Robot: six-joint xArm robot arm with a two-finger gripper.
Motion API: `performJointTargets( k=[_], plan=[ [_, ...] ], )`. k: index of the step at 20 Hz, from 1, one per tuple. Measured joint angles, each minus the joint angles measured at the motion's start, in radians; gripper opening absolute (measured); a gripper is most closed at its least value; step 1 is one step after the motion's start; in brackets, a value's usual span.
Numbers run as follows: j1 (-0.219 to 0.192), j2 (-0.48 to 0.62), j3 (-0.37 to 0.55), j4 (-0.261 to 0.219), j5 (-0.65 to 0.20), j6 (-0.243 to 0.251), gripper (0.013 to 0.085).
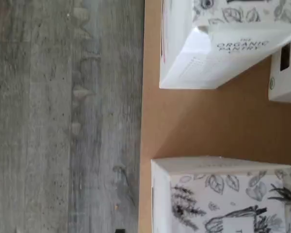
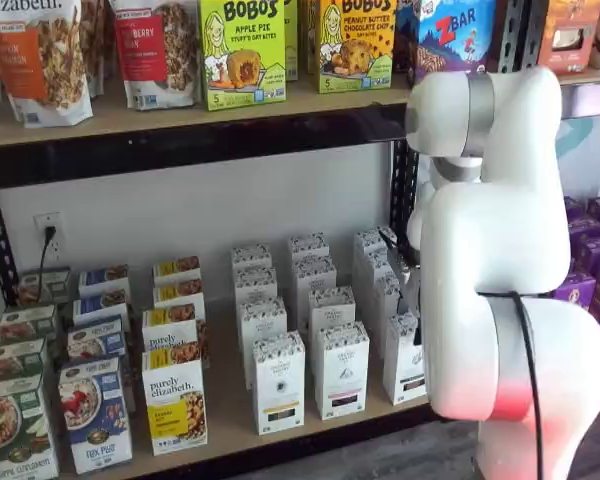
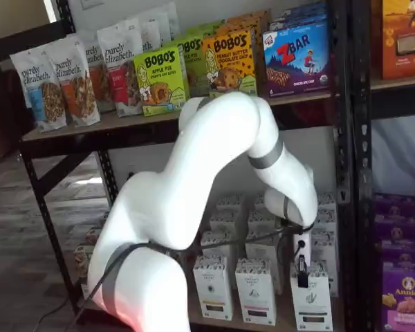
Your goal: Pick up the white box with a green strip in the middle, on the bottom shelf, the sixth box from the left
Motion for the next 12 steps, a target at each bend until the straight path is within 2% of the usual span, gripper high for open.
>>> performJointTargets(
  k=[6, 12],
  plan=[
    [0.001, 0.056, -0.055, -0.073, 0.000, 0.065, 0.0850],
    [-0.004, 0.079, -0.079, -0.169, 0.007, 0.144, 0.0850]
  ],
)
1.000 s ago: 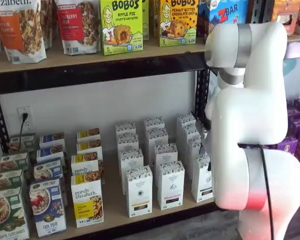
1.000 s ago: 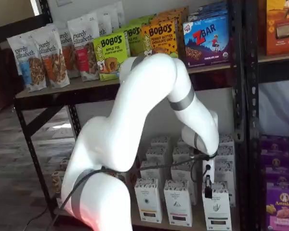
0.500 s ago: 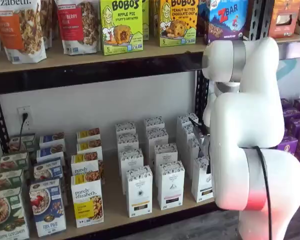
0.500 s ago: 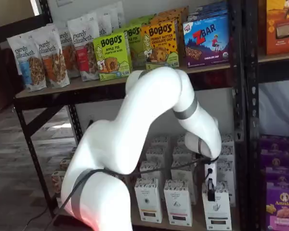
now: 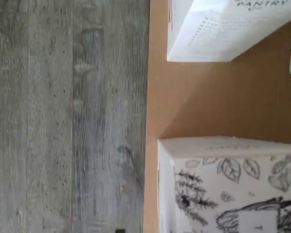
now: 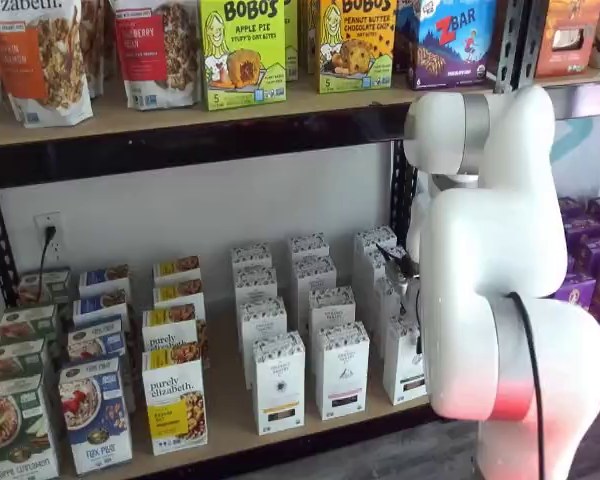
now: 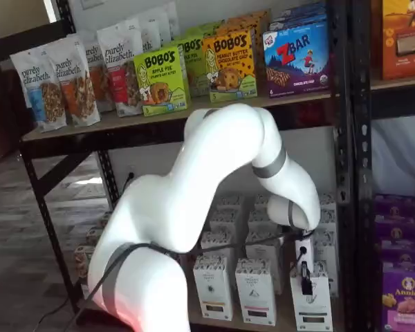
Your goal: Pick up the white box with a green strip in the middle, on the bottom shelf, the sixth box from the left
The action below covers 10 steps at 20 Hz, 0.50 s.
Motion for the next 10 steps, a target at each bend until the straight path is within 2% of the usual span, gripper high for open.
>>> performJointTargets(
  k=[1, 3, 4, 7, 10],
  plan=[
    [0.000, 0.003, -0.002, -0.003, -0.002, 0.002, 0.0850],
    [0.000, 0.006, -0.004, -0.004, -0.003, 0.003, 0.0770],
    [0.000, 0.007, -0.004, -0.003, -0.006, 0.003, 0.0770],
    [0.003, 0.007, -0.004, -0.001, -0.009, 0.003, 0.0690],
    [0.003, 0.003, 0.003, -0.019, -0.019, 0.019, 0.0690]
  ],
)
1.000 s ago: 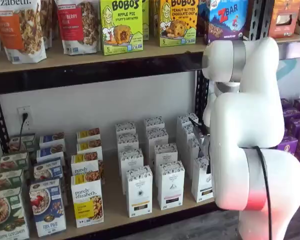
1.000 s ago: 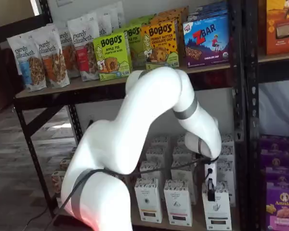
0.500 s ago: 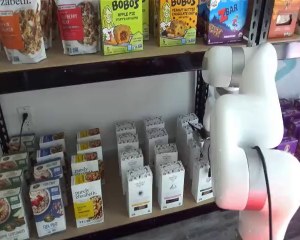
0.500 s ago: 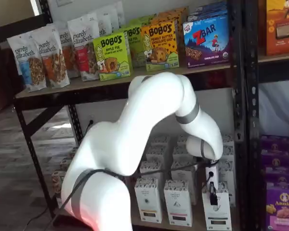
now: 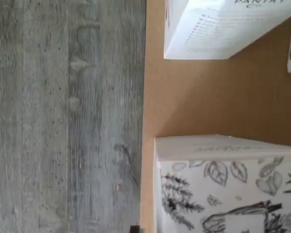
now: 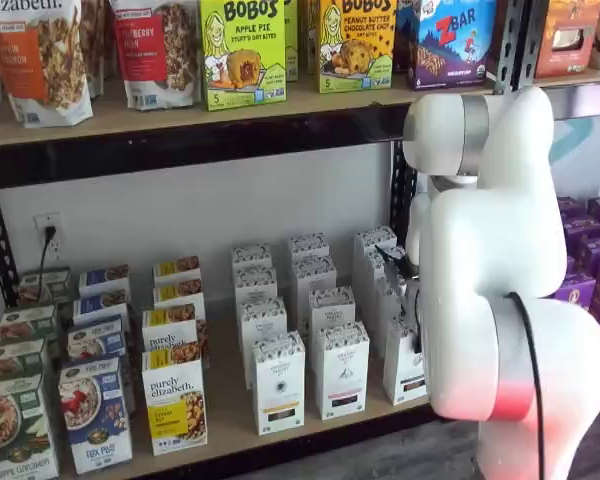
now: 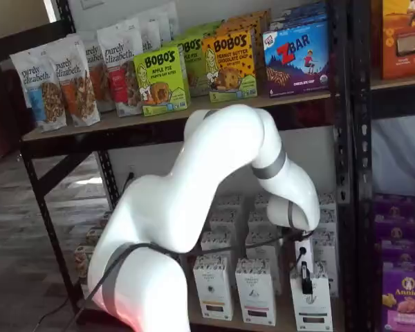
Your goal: Pick up the white box with a green strip in the middle, on the bottom shelf, the sixth box from the left
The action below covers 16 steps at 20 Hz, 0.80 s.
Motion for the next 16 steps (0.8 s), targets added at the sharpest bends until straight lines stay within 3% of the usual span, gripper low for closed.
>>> performJointTargets(
  k=[5, 11, 16],
  plan=[
    [0.000, -0.012, 0.020, 0.008, -0.015, -0.007, 0.0690],
    [0.004, -0.028, 0.048, 0.017, -0.027, -0.011, 0.0530],
    [0.007, -0.057, 0.106, -0.045, -0.063, 0.048, 0.0530]
  ],
)
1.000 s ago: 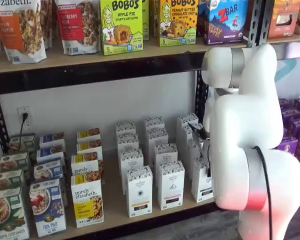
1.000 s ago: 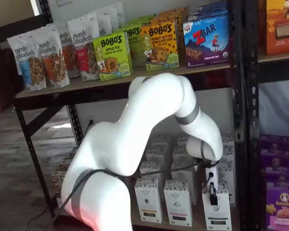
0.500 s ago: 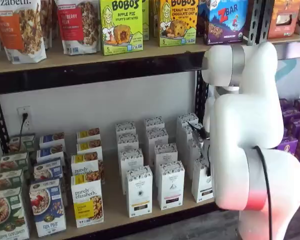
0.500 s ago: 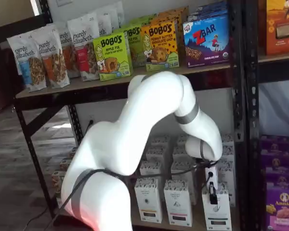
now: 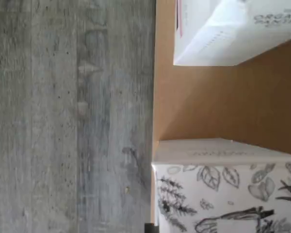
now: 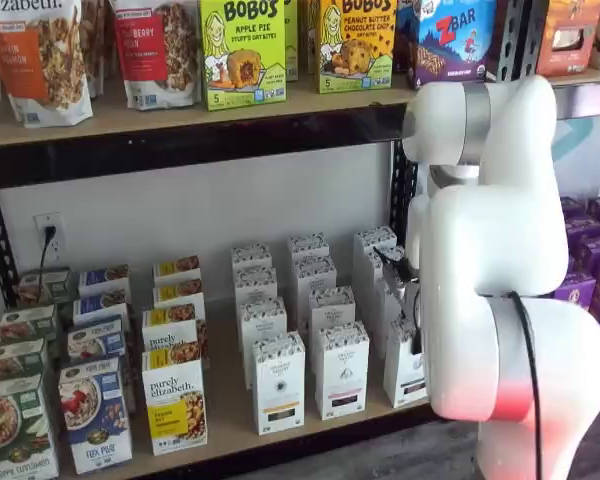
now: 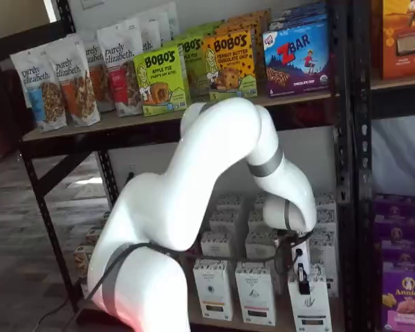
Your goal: Pick up the white box with a green strip in the middle, on the bottom shelf, the sixth box from the left
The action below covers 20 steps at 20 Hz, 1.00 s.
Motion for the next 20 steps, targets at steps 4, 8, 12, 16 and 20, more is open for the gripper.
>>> performJointTargets(
  k=[4, 8, 12, 16, 20],
  plan=[
    [0.002, -0.055, 0.105, -0.048, -0.061, 0.047, 0.0530],
    [0.004, -0.135, 0.249, -0.091, -0.146, 0.091, 0.0530],
    [0.010, -0.237, 0.403, -0.103, -0.210, 0.110, 0.0530],
    [0.000, -0.359, 0.559, -0.264, -0.269, 0.259, 0.0530],
    [-0.004, -0.523, 0.720, -0.464, -0.271, 0.451, 0.0530]
  ],
)
